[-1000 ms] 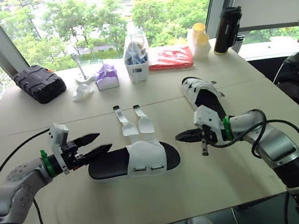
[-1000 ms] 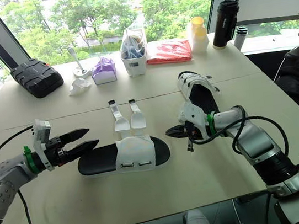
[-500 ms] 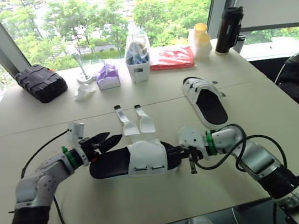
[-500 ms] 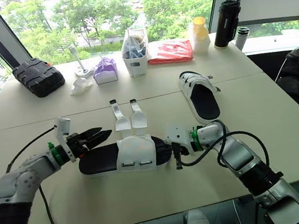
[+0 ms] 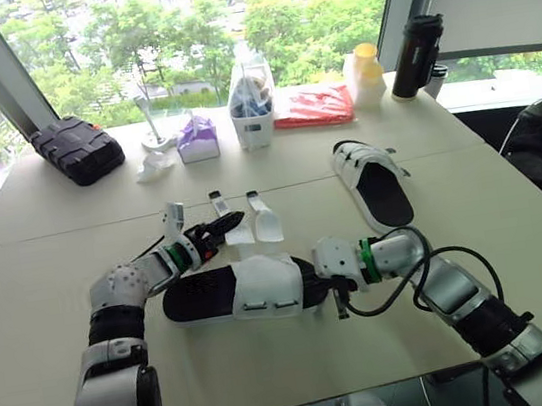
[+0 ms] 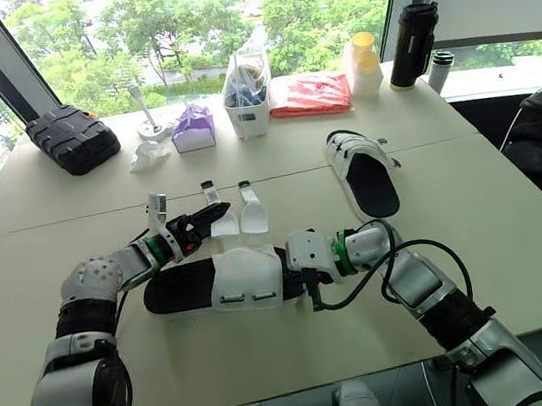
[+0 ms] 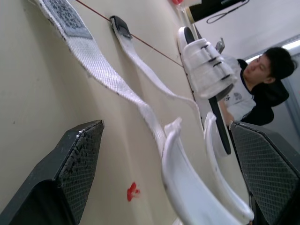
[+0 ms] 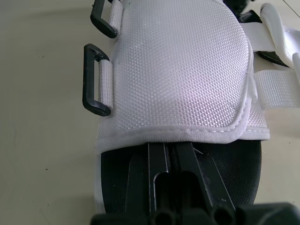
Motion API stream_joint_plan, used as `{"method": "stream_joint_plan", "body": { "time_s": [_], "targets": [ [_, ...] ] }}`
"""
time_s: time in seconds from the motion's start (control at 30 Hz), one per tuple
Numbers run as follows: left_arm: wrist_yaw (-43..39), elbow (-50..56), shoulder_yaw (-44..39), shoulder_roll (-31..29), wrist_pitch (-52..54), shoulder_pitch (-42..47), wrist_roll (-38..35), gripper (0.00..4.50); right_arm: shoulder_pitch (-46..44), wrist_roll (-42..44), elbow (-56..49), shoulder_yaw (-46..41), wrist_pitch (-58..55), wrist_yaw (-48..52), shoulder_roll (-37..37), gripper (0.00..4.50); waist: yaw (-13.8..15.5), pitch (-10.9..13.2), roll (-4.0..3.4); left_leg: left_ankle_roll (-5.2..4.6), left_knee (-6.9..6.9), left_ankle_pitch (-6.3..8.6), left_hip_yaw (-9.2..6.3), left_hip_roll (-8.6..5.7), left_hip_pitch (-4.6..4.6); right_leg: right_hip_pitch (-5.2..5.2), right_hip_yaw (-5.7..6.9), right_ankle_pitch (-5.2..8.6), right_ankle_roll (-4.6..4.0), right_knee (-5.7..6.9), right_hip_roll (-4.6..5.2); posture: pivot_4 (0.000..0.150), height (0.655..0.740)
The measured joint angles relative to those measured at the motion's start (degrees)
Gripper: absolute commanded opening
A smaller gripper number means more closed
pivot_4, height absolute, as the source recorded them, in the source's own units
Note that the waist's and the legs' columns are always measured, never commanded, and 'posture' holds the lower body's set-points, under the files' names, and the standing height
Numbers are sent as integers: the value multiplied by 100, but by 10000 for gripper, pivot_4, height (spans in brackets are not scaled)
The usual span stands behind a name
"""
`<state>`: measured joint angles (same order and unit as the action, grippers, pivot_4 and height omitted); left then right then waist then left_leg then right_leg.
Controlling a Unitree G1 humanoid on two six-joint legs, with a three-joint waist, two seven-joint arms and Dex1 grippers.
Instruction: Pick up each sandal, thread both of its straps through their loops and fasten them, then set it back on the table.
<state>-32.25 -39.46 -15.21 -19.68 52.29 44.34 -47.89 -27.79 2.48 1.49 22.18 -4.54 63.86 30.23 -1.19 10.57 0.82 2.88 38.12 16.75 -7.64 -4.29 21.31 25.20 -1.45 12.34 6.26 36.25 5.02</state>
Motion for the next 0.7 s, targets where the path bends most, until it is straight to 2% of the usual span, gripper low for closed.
{"method": "stream_joint_plan", "body": {
  "time_s": [0.33, 0.43, 0.67, 0.7],
  "targets": [
    [-15, -1665, -484, 261, -1008, 872, 504, 45000, -2, -78, 8, -6, 43, 14, -10, 483, 12, -3, 2, 3, 0, -1, 0, -1, -9, -10, 1, 0, 0, 0, 0, 1500, 7400],
    [-11, -2044, -597, 310, -1382, 1008, 678, 36376, -1, -122, 8, 0, 64, 14, -22, 0, 7, -4, 3, -1, -1, 1, 1, -1, -23, -24, 1, 0, 1, -1, 0, 1500, 7400],
    [36, -2505, -823, 373, -1953, 1132, 971, 526, 1, -156, 13, 6, 112, 21, -25, 0, 8, -4, 3, -5, -1, 3, 0, -1, -31, -32, 2, 0, 1, -1, 0, 1500, 7400],
    [16, -2509, -827, 373, -1982, 1172, 1008, 197, 1, -161, 17, 12, 115, 21, -26, 0, 5, -4, 3, -12, -2, 7, 0, -1, -37, -38, 2, 0, 1, -1, 0, 1500, 7400]
  ]
}}
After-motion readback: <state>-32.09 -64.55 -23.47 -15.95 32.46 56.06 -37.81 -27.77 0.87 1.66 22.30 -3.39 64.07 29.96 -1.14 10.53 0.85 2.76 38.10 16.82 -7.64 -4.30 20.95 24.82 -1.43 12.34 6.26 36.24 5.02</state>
